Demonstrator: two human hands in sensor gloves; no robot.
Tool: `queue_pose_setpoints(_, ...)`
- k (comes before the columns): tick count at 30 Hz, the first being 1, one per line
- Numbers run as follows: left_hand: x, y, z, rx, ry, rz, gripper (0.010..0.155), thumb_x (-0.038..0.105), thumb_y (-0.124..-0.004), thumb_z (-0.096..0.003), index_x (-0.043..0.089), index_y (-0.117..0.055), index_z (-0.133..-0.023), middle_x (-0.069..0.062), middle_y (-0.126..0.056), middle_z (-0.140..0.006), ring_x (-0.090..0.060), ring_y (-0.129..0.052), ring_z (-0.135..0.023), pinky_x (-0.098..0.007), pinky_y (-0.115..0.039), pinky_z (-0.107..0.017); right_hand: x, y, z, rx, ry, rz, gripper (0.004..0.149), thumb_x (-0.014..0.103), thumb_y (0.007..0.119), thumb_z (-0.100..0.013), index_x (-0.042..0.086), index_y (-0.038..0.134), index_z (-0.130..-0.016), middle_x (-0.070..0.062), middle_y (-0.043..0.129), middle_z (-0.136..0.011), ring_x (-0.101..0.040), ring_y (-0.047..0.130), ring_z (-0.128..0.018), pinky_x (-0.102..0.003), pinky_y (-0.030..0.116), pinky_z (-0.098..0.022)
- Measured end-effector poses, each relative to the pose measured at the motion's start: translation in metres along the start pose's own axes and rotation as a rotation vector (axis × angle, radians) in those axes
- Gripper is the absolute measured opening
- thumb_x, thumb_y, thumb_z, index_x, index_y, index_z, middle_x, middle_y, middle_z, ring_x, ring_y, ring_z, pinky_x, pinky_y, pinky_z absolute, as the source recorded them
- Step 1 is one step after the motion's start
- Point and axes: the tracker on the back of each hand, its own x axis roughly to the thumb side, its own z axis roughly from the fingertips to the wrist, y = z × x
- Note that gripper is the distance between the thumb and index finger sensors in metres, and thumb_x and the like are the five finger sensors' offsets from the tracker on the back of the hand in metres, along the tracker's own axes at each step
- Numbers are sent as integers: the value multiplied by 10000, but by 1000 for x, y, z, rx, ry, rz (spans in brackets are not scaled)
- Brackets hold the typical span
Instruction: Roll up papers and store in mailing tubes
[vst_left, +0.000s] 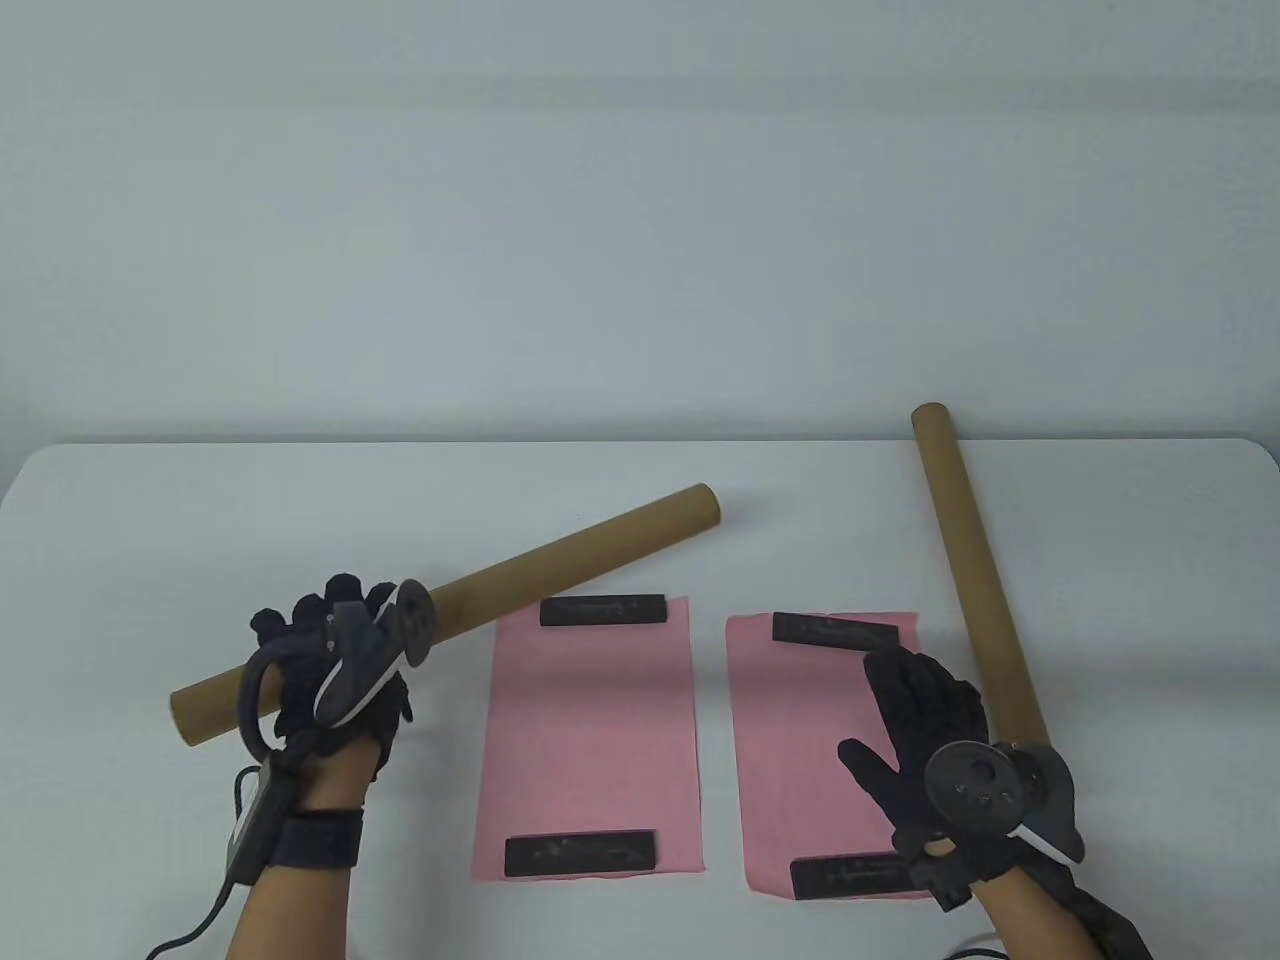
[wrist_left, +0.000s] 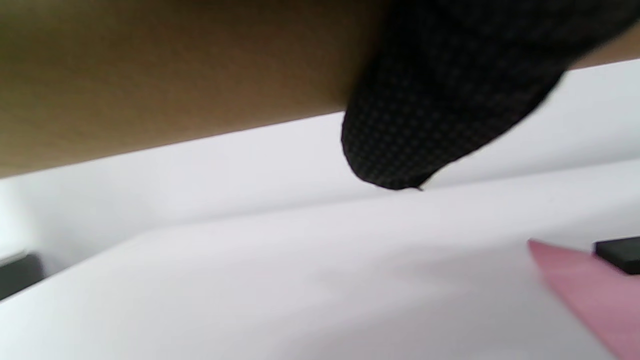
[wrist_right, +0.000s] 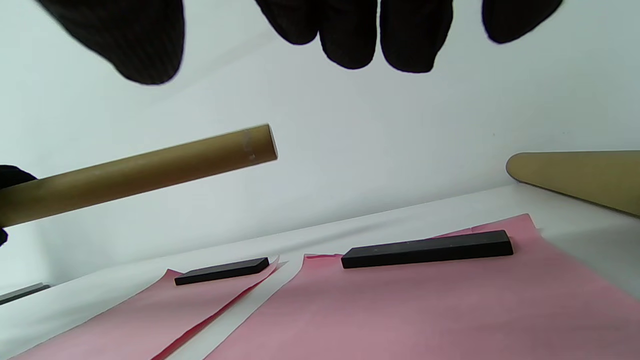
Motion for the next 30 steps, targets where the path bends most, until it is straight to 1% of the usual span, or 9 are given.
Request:
queue_pose_setpoints(3, 5, 4, 22, 103, -53, 13, 720, 371, -1061, -285, 528, -674, -872, 135, -721, -963, -179, -860, -922, -708, -599, -722, -2, -1, 0, 0, 3, -23, 883, 567, 746, -501, 35, 439, -1135, -258, 506, -1145, -592, 604, -1024, -789, 512, -642)
queue_pose_setpoints(8, 8, 0, 44, 211, -180, 87, 715, 380, -1057, -291, 527, -663, -869, 165, -774, -955, -209, -906, -965, -740, -665, -681, -1, 2, 1, 15, 17, -112, 939, 611, 744, -486, 12, 419, -1132, -265, 506, -1139, -595, 607, -1019, -792, 517, -641)
queue_pose_setpoints(12, -1, -6, 50, 225, -281, 147, 713, 373, -1056, -295, 531, -655, -864, 174, -780, -944, -202, -905, -965, -744, -655, -686, 8, 0, 1, 21, -37, -258, 957, 642, 745, -480, 25, 420, -1136, -239, 505, -1149, -558, 604, -1049, -779, 523, -667)
queue_pose_setpoints(14, -4, -10, 51, 205, -327, 164, 712, 371, -1056, -298, 532, -655, -864, 176, -777, -946, -207, -899, -969, -745, -646, -688, 18, -1, 1, 26, -84, -340, 932, 648, 738, -478, 47, 449, -1129, -228, 526, -1142, -557, 598, -1051, -792, 501, -665)
queue_pose_setpoints(17, -6, -15, 49, 163, -368, 196, 711, 369, -1054, -297, 535, -654, -861, 181, -776, -947, -207, -894, -976, -743, -640, -694, 32, -2, 4, 8, -124, -385, 847, 620, 748, -488, 75, 515, -1093, -191, 612, -1097, -500, 685, -1028, -774, 538, -675)
queue_pose_setpoints(19, -8, -20, 44, 133, -355, 222, 704, 366, -1052, -300, 531, -656, -858, 173, -775, -948, -198, -891, -972, -741, -627, -699, 36, -6, 7, -27, -157, -421, 798, 614, 763, -486, 106, 566, -1070, -154, 668, -1072, -464, 730, -1017, -763, 558, -687)
queue_pose_setpoints(24, -8, -28, 41, 57, -290, 266, 693, 352, -1054, -298, 515, -672, -852, 165, -783, -950, -128, -887, -966, -732, -594, -704, 38, -6, 9, 31, -230, -611, 812, 642, 720, -496, 104, 562, -1084, -158, 657, -1084, -471, 713, -1026, -760, 570, -695)
queue_pose_setpoints(26, -7, -30, 39, 16, -293, 286, 691, 348, -1054, -298, 513, -675, -852, 163, -781, -953, -129, -876, -978, -735, -583, -706, 36, -7, 9, 41, -247, -653, 759, 608, 666, -528, 104, 567, -1087, -163, 660, -1085, -473, 714, -1026, -759, 571, -693)
queue_pose_setpoints(30, -6, -33, 40, 14, -291, 325, 689, 340, -1056, -296, 509, -681, -849, 160, -782, -954, -131, -868, -985, -738, -577, -705, 35, -9, 10, 40, -246, -790, 621, 489, 590, -578, 109, 623, -1068, -159, 713, -1059, -464, 763, -1000, -758, 613, -677)
